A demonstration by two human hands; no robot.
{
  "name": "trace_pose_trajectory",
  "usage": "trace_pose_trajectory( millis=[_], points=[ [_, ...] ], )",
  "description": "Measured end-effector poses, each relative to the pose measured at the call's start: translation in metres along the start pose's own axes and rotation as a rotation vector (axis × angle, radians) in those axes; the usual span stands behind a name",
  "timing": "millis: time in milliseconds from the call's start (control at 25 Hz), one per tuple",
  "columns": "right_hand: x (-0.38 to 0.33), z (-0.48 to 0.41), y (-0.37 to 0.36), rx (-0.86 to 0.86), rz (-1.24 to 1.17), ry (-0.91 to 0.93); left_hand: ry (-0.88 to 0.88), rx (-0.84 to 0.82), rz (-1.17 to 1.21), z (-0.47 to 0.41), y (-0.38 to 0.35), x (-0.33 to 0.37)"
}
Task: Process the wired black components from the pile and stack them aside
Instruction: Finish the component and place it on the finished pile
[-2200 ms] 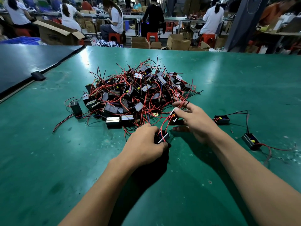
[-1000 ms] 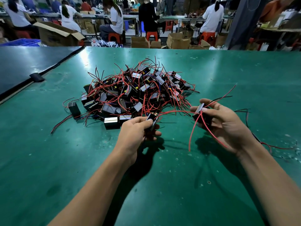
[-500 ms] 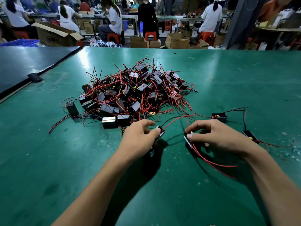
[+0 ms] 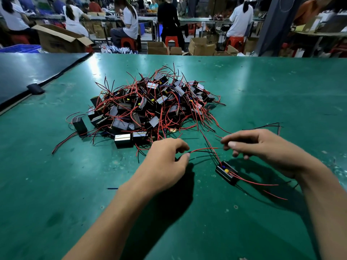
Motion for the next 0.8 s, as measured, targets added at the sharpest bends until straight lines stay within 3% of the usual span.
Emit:
trace_pose_trajectory(
  millis=[80, 160, 280, 440, 560, 800],
  points=[
    [-0.009, 0.009, 0.017, 0.088, -0.165, 0.084, -0.077, 0.002, -0.045, 0.0, -0.01, 0.003],
    [-0.016, 0.016, 0.016, 0.048, -0.253, 0.11, -0.11, -0.011, -0.099, -0.001, -0.02, 0.002],
    [-0.017, 0.011, -0.018, 0.043, -0.024, 0.028, -0.128, 0.031, -0.121, -0.004, -0.025, 0.002],
    [-0.005, -0.009, -0.048, 0.391, 0.58, -0.127, -0.002, 0.196, -0.084, -0.002, -0.016, -0.012],
    [-0.001, -0.01, -0.048, 0.422, 0.554, -0.108, 0.07, 0.256, -0.068, 0.003, -0.008, -0.02],
    [-0.007, -0.008, -0.053, 0.516, 0.528, 0.01, 0.045, 0.269, -0.019, 0.002, -0.002, -0.01]
  ],
)
Point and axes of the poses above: each hand's wrist, its own z-axis away from the middle knuckle, its own y-axis out of the back of the hand, x = y × z, the point moved 5 cm from there along -z, towards the middle knuckle, and after that the axes turned 12 degrees about -y, right-handed, at the moved point
